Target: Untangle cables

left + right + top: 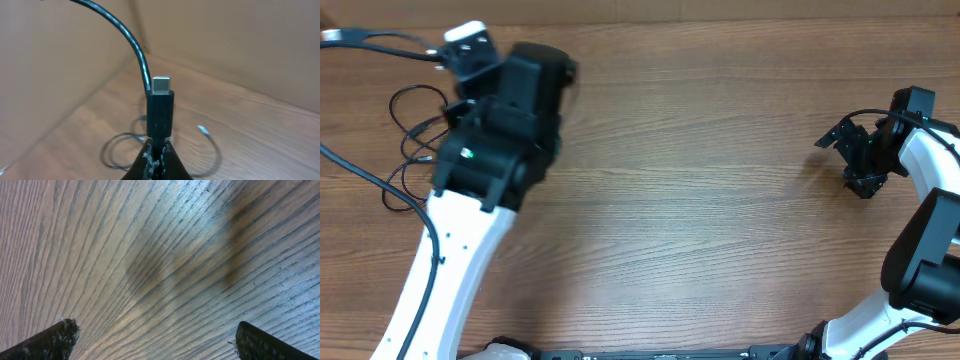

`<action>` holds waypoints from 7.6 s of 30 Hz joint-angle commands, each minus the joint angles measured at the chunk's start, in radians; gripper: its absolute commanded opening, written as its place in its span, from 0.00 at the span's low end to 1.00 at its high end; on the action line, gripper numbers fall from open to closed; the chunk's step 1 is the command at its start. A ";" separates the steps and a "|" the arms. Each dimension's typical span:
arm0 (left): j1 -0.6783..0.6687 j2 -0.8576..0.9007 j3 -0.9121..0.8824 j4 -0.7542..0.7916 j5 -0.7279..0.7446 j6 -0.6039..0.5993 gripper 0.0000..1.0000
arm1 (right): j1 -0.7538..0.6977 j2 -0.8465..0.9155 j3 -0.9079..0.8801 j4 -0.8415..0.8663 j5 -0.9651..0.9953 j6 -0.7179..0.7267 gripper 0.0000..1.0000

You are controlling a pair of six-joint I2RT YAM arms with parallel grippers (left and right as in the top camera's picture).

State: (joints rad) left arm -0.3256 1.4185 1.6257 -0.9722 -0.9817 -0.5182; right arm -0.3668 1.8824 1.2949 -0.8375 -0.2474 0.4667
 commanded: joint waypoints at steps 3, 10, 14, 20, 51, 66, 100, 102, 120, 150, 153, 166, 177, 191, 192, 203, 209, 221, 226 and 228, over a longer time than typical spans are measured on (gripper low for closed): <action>0.182 0.061 0.006 0.001 0.040 -0.008 0.04 | -0.002 -0.019 0.015 0.002 -0.001 -0.006 1.00; 0.412 0.183 0.006 0.039 0.244 0.069 0.04 | -0.002 -0.019 0.015 0.002 -0.001 -0.006 1.00; 0.517 0.260 0.006 0.051 0.423 0.143 0.04 | -0.002 -0.019 0.015 0.003 -0.001 -0.006 1.00; 0.624 0.321 0.006 0.048 0.616 0.170 0.04 | -0.002 -0.019 0.015 0.002 -0.001 -0.007 1.00; 0.720 0.328 0.004 0.057 0.729 0.171 0.55 | -0.002 -0.019 0.015 0.002 -0.001 -0.007 1.00; 0.699 0.328 -0.028 -0.114 1.212 0.230 0.91 | -0.002 -0.019 0.015 0.003 -0.001 -0.006 1.00; 0.174 0.328 -0.594 0.192 1.211 0.196 1.00 | -0.002 -0.019 0.015 0.002 -0.001 -0.006 1.00; 0.144 0.328 -0.599 0.192 1.211 0.196 0.99 | -0.002 -0.019 0.015 0.002 -0.001 -0.006 1.00; -0.013 0.328 -0.603 0.332 1.210 0.099 1.00 | -0.002 -0.019 0.015 0.002 -0.001 -0.006 1.00; -0.203 0.323 -0.603 0.497 1.051 0.292 0.99 | -0.002 -0.019 0.015 0.002 -0.001 -0.006 1.00; -0.246 0.302 -0.605 0.519 1.048 0.378 0.99 | -0.002 -0.019 0.015 0.002 -0.001 -0.006 1.00; -0.259 0.141 -0.816 0.736 1.047 0.430 1.00 | -0.002 -0.019 0.015 0.002 -0.001 -0.006 1.00; -0.151 0.005 -0.969 0.820 1.062 0.349 1.00 | -0.002 -0.019 0.015 0.003 -0.001 -0.006 1.00; 0.013 -0.116 -1.210 1.094 1.202 0.242 1.00 | -0.002 -0.019 0.015 0.003 -0.001 -0.006 1.00; 0.015 -0.121 -1.219 1.108 1.204 0.240 1.00 | -0.002 -0.019 0.015 0.003 -0.001 -0.006 1.00; 0.009 -0.162 -1.343 1.305 1.211 0.233 1.00 | -0.002 -0.019 0.015 0.002 -0.001 -0.006 1.00; 0.009 -0.186 -1.363 1.284 1.157 0.234 1.00 | -0.002 -0.019 0.015 0.002 -0.001 -0.006 1.00; 0.011 -0.328 -1.566 1.471 1.130 0.233 1.00 | -0.002 -0.019 0.015 0.002 -0.001 -0.006 1.00; 0.013 -0.426 -1.621 1.471 1.119 0.233 1.00 | -0.002 -0.019 0.015 0.003 -0.001 -0.007 1.00; 0.013 -0.468 -1.621 1.427 1.112 0.233 1.00 | -0.002 -0.019 0.015 0.002 -0.001 -0.006 1.00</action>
State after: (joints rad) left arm -0.3141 1.0031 0.0116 0.4770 0.1551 -0.2825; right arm -0.3668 1.8824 1.2949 -0.8383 -0.2474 0.4667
